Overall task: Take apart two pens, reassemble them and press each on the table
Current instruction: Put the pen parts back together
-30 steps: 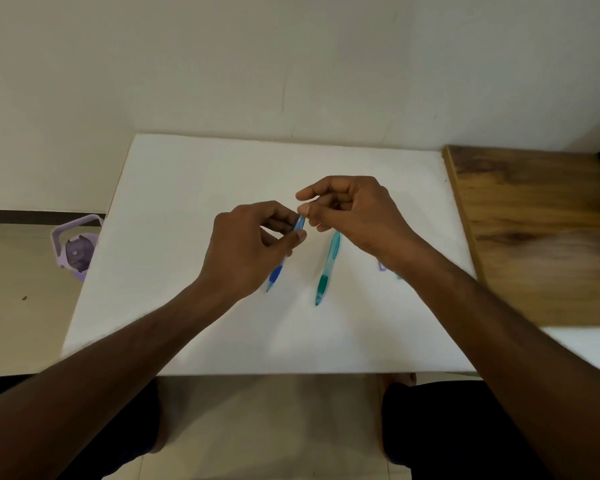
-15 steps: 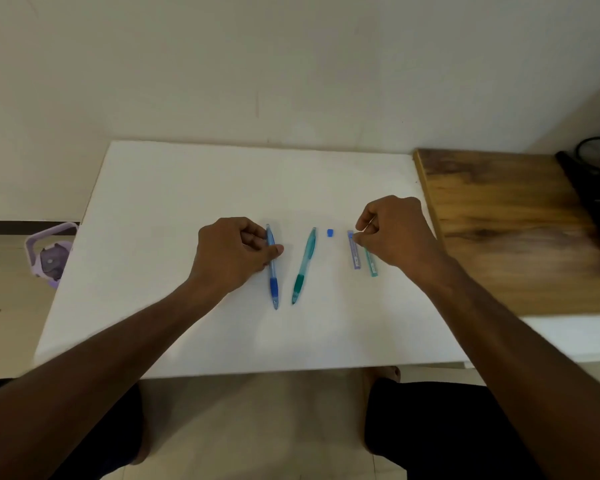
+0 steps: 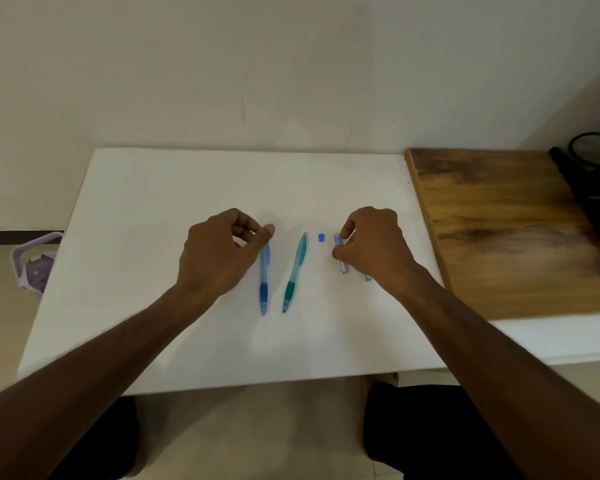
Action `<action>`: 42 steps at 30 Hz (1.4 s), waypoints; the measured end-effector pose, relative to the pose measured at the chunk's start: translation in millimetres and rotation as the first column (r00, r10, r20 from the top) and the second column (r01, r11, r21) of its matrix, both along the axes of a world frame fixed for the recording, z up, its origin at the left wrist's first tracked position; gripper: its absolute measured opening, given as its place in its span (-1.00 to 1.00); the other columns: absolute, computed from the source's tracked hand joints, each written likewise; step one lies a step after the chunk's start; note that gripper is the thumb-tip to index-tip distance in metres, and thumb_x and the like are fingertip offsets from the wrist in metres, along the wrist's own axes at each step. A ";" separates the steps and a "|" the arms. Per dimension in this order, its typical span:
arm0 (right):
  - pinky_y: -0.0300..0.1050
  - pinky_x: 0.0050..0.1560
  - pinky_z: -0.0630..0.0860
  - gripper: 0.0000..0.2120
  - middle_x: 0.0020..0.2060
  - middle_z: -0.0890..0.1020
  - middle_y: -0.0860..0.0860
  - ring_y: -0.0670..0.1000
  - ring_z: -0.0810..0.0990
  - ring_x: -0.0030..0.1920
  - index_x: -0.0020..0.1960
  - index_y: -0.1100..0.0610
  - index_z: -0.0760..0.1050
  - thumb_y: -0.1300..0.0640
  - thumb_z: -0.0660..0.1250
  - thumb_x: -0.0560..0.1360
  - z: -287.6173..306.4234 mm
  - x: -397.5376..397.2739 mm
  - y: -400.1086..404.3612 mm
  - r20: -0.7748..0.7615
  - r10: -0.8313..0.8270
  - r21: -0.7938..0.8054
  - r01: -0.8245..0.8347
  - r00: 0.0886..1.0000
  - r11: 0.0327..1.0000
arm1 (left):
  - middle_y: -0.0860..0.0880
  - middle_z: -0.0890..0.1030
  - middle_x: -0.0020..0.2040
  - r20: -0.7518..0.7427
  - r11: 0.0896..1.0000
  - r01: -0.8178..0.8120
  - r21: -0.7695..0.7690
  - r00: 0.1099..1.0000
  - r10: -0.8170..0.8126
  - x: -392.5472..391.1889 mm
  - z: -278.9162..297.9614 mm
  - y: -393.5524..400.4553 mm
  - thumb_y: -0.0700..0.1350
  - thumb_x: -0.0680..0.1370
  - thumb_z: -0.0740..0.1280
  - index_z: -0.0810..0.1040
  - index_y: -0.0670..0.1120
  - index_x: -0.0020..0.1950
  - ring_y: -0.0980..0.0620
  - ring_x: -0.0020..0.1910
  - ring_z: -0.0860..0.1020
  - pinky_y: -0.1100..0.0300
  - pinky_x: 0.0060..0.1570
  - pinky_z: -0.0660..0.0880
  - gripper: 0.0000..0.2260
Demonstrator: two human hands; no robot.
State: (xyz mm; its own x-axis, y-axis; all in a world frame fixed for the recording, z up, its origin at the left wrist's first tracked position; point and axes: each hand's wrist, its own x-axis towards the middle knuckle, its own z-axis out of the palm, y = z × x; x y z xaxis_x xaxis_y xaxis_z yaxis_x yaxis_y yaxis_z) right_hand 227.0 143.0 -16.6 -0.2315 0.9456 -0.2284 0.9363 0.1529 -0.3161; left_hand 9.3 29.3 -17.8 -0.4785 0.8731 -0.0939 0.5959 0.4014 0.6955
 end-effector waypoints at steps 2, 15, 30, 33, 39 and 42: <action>-0.29 -0.26 0.45 -0.69 -0.20 0.71 0.03 -0.04 0.60 -0.29 -0.09 0.14 0.66 -0.09 0.61 0.43 0.5 -0.4 0.8 -0.011 0.006 -0.030 -0.006 1.000 1.000 | 0.23 0.66 -0.13 0.004 0.997 0.036 0.072 0.999 -0.037 2.8 6.1 -1.3 0.28 0.56 0.43 0.63 0.12 0.00 0.19 -0.25 0.62 0.29 -0.19 0.52 -0.75; -0.30 -0.25 0.65 -0.87 -0.27 0.77 -0.14 -0.09 0.76 -0.24 -0.14 -0.05 0.71 -0.04 0.64 0.42 39.7 -20.8 -19.5 -0.614 0.162 -0.119 -0.294 0.773 0.948 | 0.14 0.78 -0.15 0.345 0.980 0.133 0.148 0.922 -0.177 15.5 15.3 -2.1 0.20 0.44 0.52 0.74 0.12 0.05 0.21 -0.16 0.74 0.17 -0.17 0.73 -0.74; -0.34 0.11 0.44 -0.80 -0.01 0.77 -0.04 -0.13 0.59 -0.15 0.18 0.03 0.73 0.00 0.46 0.60 14.9 -4.3 7.3 -0.122 0.262 0.132 -0.246 0.957 0.960 | 0.22 0.75 -0.15 0.196 0.968 0.159 0.193 0.961 -0.197 6.5 12.5 -11.1 0.17 0.52 0.52 0.75 0.10 -0.01 0.25 -0.13 0.69 0.53 -0.11 0.50 -0.82; -0.26 0.14 0.52 -0.73 -0.05 0.76 -0.02 -0.09 0.62 -0.14 0.22 0.05 0.71 -0.03 0.49 0.57 8.9 -12.1 3.9 -0.127 0.256 0.078 -0.248 0.958 0.966 | 0.24 0.74 -0.14 0.179 0.970 0.173 0.168 0.963 -0.202 3.6 10.7 -14.1 0.20 0.52 0.50 0.75 0.12 0.01 0.25 -0.11 0.69 0.50 -0.09 0.54 -0.80; -0.22 0.15 0.60 -0.85 -0.07 0.75 0.00 -0.08 0.63 -0.15 0.11 0.08 0.74 0.07 0.52 0.56 6.3 -18.1 1.5 -0.094 0.303 0.077 -0.297 0.948 0.952 | 0.24 0.74 -0.14 0.158 0.969 0.182 0.164 0.965 -0.208 1.5 13.1 -13.8 0.19 0.53 0.49 0.74 0.11 0.01 0.25 -0.12 0.68 0.44 -0.10 0.56 -0.80; -0.46 -0.05 0.54 -0.89 -0.19 0.71 -0.17 -0.17 0.66 -0.22 0.02 0.03 0.74 0.03 0.55 0.53 10.7 -20.5 -1.8 -0.211 0.257 0.071 -0.247 0.943 0.966 | 0.21 0.74 -0.13 0.140 0.971 0.179 0.161 0.969 -0.202 1.0 13.7 -13.5 0.17 0.54 0.50 0.74 0.10 0.01 0.20 -0.14 0.69 0.42 -0.11 0.56 -0.82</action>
State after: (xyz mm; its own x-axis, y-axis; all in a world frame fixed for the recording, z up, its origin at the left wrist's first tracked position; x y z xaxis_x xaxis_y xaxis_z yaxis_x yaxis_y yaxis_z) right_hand 206.4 141.1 -5.8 -0.5029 0.8577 -0.1069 0.7752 0.3928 -0.4948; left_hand 10.4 15.8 -4.1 -0.2921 0.9562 -0.0175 0.5325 0.1778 0.8275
